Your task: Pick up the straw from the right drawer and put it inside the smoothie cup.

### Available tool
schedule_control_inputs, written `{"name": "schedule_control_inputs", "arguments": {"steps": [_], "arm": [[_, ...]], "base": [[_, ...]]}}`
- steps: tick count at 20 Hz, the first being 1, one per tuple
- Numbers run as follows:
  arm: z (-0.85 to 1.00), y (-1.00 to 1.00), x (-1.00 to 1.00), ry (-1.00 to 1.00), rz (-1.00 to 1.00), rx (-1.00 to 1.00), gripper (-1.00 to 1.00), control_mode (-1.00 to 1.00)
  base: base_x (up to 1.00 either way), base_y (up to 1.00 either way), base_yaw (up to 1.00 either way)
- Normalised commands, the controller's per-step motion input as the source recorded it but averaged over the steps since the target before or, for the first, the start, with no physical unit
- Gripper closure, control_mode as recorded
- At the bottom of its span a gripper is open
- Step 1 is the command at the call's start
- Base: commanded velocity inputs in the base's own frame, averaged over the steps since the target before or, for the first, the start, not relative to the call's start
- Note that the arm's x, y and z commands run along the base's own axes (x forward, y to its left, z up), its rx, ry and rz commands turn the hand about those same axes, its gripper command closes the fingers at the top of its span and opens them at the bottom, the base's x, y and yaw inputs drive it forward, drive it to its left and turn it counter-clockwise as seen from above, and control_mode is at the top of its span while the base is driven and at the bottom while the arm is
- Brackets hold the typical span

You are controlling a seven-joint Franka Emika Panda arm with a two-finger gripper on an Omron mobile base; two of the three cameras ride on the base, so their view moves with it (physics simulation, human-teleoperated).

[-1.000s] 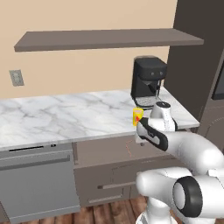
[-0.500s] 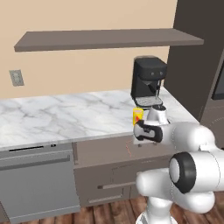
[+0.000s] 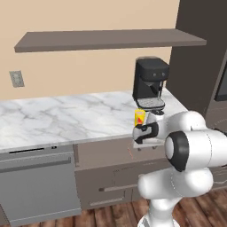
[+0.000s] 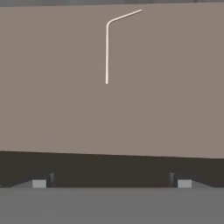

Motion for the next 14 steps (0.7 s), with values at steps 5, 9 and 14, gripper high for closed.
{"name": "schedule_control_inputs", "arguments": {"steps": [5,9,14], "arm": [[-0.22,0.00,0.21,0.01,0.00,0.00,-1.00,-1.00],[-0.24,0.00,0.20,0.01,0.00,0.00,-1.00,-1.00],[-0.29,0.00,0.18,0.02,0.00,0.00,-1.00,-1.00]], "base": [[0.00,0.00,0.00],[0.00,0.00,0.00],[0.00,0.00,0.00]]}}
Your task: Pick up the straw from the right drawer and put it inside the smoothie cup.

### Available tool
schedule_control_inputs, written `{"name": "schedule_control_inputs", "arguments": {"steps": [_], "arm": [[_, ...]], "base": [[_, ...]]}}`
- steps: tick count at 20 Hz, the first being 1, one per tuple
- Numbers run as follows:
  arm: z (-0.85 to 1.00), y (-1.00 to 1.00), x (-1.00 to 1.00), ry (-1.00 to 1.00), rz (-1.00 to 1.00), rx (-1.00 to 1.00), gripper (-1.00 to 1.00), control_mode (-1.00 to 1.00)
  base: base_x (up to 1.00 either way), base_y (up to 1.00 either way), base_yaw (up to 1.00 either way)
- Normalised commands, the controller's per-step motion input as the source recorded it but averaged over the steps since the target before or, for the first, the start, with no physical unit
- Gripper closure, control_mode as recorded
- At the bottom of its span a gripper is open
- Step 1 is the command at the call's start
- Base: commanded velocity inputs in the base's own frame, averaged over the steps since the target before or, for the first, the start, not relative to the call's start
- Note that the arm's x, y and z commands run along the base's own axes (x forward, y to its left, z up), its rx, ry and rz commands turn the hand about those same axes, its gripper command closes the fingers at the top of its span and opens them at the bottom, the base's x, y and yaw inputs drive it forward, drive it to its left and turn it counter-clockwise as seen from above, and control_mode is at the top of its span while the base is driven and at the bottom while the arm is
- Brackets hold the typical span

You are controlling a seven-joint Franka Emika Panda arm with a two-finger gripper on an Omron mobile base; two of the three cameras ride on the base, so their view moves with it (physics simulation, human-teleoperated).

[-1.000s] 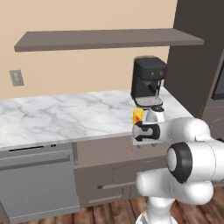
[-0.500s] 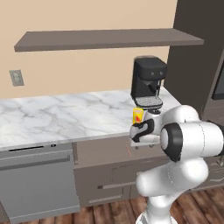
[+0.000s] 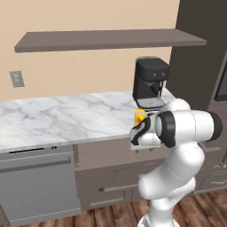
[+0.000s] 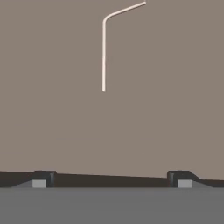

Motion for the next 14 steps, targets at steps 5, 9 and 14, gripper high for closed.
{"name": "schedule_control_inputs", "arguments": {"steps": [5,9,14], "arm": [[-0.30,0.00,0.18,0.02,0.00,0.00,-1.00,-1.00],[-0.33,0.00,0.15,0.03,0.00,0.00,-1.00,-1.00],[-0.23,0.00,0.13,0.06,0.00,0.00,-1.00,-1.00]], "base": [[0.00,0.00,0.00],[0.00,0.00,0.00],[0.00,0.00,0.00]]}}
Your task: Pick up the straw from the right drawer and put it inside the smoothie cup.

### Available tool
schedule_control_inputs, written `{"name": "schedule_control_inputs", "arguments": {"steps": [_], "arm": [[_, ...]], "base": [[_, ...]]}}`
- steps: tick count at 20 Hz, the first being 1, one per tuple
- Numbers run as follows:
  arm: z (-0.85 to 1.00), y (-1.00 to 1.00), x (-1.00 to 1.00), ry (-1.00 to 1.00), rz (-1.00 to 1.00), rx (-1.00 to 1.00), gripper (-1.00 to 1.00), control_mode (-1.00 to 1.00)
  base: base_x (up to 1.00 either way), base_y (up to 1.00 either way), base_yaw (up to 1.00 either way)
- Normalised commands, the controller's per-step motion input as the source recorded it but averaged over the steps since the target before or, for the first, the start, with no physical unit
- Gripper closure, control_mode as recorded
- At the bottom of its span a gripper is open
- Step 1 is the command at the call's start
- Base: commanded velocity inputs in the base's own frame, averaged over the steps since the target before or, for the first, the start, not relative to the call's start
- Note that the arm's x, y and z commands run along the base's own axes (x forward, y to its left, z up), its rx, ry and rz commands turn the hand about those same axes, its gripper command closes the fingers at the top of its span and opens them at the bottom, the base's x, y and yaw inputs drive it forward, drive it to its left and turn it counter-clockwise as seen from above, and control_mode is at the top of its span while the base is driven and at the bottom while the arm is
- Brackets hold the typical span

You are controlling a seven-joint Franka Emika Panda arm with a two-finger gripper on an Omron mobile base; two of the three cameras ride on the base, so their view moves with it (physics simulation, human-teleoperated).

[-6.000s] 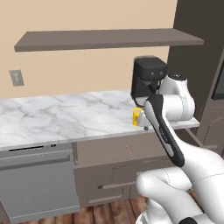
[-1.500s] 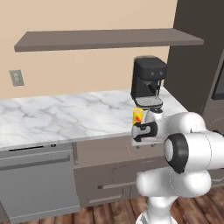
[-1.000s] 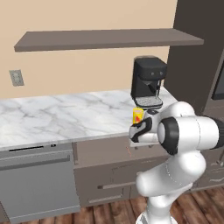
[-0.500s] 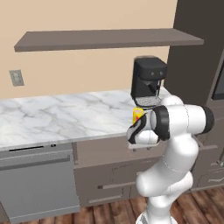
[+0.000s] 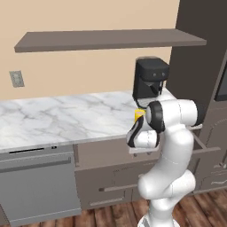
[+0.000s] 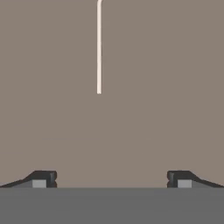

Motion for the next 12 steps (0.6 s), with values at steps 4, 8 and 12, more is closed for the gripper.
{"name": "schedule_control_inputs", "arguments": {"steps": [4,8,12], "arm": [[-0.21,0.00,0.05,0.05,0.00,0.00,-1.00,-1.00],[-0.27,0.00,0.01,0.05,0.00,0.00,-1.00,-1.00],[-0.26,0.00,-0.03,0.09,0.00,0.00,-1.00,-1.00]], "base": [[0.00,0.00,0.00],[0.00,0.00,0.00],[0.00,0.00,0.00]]}}
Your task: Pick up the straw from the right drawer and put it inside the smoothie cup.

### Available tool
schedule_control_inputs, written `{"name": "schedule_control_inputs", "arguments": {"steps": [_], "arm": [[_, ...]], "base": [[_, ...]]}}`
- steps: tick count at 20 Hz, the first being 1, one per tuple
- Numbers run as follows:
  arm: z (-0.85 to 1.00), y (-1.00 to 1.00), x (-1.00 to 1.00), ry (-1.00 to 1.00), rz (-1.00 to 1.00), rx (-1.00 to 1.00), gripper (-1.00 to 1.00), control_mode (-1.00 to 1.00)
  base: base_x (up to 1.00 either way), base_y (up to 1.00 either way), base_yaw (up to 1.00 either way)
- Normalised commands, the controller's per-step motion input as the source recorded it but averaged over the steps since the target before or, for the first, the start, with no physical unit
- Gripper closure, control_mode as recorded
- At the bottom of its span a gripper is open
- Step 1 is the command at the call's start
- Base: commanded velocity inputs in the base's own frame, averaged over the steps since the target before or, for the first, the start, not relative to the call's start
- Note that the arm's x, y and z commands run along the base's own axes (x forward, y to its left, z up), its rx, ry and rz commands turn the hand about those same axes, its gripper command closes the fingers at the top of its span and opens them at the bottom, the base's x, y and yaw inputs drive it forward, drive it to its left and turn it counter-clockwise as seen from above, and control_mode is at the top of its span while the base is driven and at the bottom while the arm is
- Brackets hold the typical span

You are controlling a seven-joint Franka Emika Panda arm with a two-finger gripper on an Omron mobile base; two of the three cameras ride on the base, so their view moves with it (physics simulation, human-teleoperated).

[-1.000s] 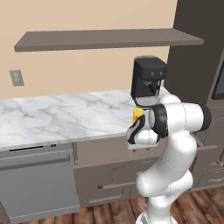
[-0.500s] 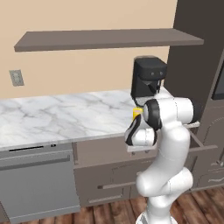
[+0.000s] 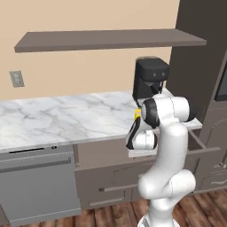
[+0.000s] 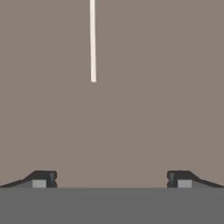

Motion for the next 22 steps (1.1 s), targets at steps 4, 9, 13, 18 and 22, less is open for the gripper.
{"name": "schedule_control_inputs", "arguments": {"steps": [4,9,13,18,22], "arm": [[-0.19,0.00,-0.61,0.06,0.01,0.00,-1.00,-1.00],[-0.01,-0.06,-1.00,0.00,0.11,0.00,-1.00,-1.00],[0.13,0.00,-1.00,0.00,0.23,0.00,-1.00,-1.00],[0.62,0.00,-0.90,0.00,0.25,0.00,-1.00,-1.00],[0.99,0.00,-0.03,-0.03,0.13,0.06,-1.00,-1.00]], "base": [[0.00,0.00,0.00],[0.00,0.00,0.00],[0.00,0.00,0.00],[0.00,0.00,0.00],[0.00,0.00,0.00]]}}
